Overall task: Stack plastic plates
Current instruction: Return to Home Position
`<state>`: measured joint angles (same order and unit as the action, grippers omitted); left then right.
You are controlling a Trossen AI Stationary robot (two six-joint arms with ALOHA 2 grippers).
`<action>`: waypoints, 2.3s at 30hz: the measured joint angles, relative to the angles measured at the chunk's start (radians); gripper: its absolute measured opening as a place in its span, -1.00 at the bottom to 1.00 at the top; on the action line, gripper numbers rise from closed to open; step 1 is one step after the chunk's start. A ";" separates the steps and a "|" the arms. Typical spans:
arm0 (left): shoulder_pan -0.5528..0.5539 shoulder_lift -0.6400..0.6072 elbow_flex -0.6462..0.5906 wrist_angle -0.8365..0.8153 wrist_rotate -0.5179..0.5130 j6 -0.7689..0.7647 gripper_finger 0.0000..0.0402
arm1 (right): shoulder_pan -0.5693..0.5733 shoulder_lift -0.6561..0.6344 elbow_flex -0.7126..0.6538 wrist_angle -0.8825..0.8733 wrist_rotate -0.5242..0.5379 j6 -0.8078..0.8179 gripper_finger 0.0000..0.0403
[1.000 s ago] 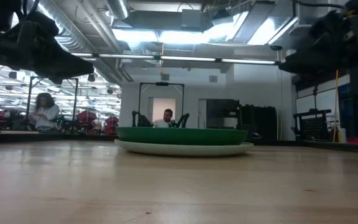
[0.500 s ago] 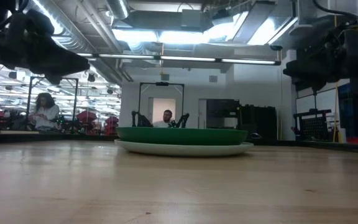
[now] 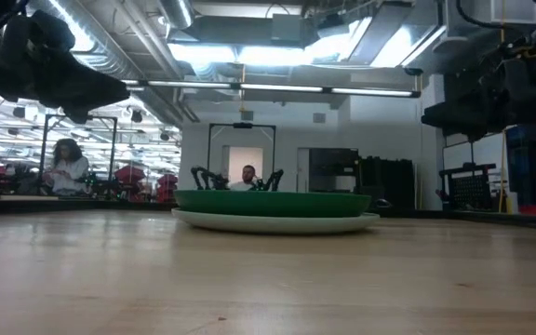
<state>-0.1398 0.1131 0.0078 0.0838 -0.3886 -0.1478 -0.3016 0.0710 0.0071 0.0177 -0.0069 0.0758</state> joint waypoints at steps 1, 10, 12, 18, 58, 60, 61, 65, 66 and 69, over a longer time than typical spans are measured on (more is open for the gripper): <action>0.000 -0.008 0.000 -0.016 0.000 0.001 -0.53 | 0.000 0.014 0.000 0.000 -0.001 -0.006 -0.28; 0.000 -0.087 0.000 -0.022 0.013 0.061 -0.97 | 0.000 0.043 0.000 0.033 -0.015 -0.030 -0.94; 0.000 -0.100 0.000 -0.021 0.013 0.072 -0.97 | 0.000 0.028 0.000 0.065 -0.031 -0.031 -0.93; 0.000 -0.111 0.001 -0.024 0.033 0.072 -0.98 | 0.000 -0.038 0.000 0.083 -0.028 -0.028 -0.89; 0.000 -0.111 0.001 -0.024 0.035 0.050 -0.95 | 0.000 -0.063 0.000 0.001 -0.019 -0.032 -0.97; 0.000 -0.111 0.001 -0.024 0.035 0.050 -0.95 | 0.000 -0.063 0.000 0.001 -0.019 -0.032 -0.97; 0.000 -0.111 0.001 -0.024 0.035 0.051 -0.95 | 0.000 -0.063 0.000 0.001 -0.019 -0.032 -0.97; 0.000 -0.111 0.001 -0.024 0.035 0.051 -0.95 | 0.000 -0.063 0.000 0.001 -0.019 -0.032 -0.97; 0.000 -0.111 0.001 -0.024 0.035 0.050 -0.95 | 0.000 -0.063 0.000 0.001 -0.019 -0.032 -0.97; 0.000 -0.111 0.001 -0.024 0.035 0.050 -0.95 | 0.000 -0.063 0.000 0.001 -0.019 -0.032 -0.97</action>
<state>-0.1402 0.0025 0.0086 0.0601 -0.3539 -0.0973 -0.3012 0.0082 0.0067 0.0184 -0.0257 0.0437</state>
